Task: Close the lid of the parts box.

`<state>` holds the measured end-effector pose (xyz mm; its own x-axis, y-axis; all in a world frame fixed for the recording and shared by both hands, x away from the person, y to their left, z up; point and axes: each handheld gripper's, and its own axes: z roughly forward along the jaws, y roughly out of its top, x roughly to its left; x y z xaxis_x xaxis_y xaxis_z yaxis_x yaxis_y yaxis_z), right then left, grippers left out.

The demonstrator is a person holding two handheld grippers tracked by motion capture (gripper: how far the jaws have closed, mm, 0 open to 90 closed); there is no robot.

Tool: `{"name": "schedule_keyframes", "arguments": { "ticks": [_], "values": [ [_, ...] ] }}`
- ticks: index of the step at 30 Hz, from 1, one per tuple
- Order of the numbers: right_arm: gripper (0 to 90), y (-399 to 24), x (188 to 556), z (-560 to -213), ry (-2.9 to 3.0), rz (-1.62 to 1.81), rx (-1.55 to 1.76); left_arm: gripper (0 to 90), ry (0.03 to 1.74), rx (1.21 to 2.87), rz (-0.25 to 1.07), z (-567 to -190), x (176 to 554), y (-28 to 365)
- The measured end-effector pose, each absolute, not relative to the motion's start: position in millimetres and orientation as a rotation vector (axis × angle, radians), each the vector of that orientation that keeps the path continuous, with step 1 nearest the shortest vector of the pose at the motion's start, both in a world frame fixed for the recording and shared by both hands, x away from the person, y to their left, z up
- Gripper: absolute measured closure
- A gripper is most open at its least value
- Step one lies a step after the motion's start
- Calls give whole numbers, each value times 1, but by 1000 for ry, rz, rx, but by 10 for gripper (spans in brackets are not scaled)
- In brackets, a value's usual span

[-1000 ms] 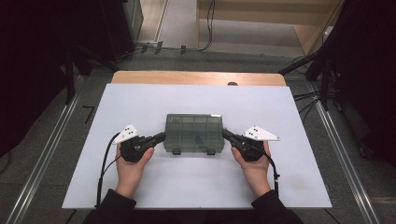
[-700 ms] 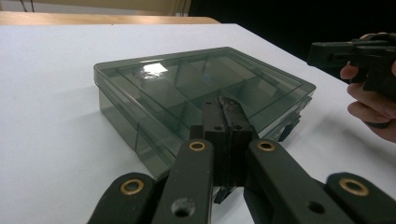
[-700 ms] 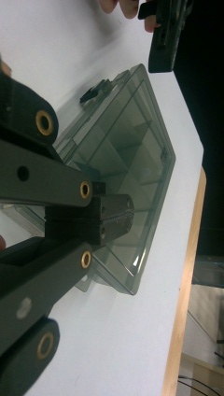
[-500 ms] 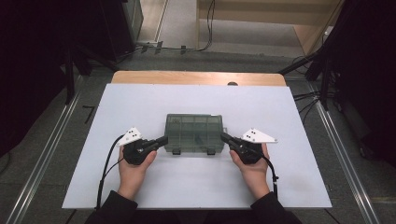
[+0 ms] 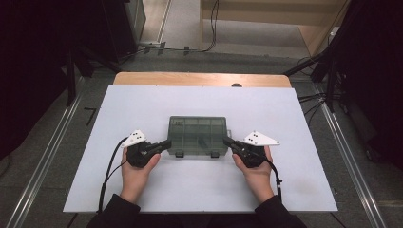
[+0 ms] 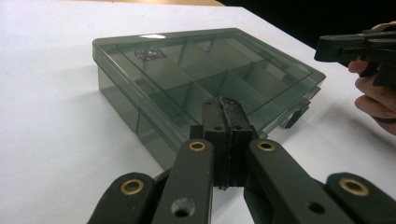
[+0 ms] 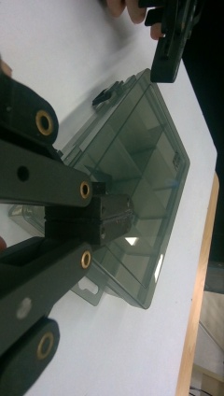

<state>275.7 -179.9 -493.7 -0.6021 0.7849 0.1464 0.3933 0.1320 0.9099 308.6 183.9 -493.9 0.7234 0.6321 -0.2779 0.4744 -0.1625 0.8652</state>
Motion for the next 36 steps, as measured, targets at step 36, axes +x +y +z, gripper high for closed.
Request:
{"name": "schedule_keyframes", "arguments": {
  "ticks": [36],
  "values": [
    [520, -178, 270, -495, 2107, 1468, 1073, 566, 831, 1755, 242, -488, 301, 185]
  ]
}}
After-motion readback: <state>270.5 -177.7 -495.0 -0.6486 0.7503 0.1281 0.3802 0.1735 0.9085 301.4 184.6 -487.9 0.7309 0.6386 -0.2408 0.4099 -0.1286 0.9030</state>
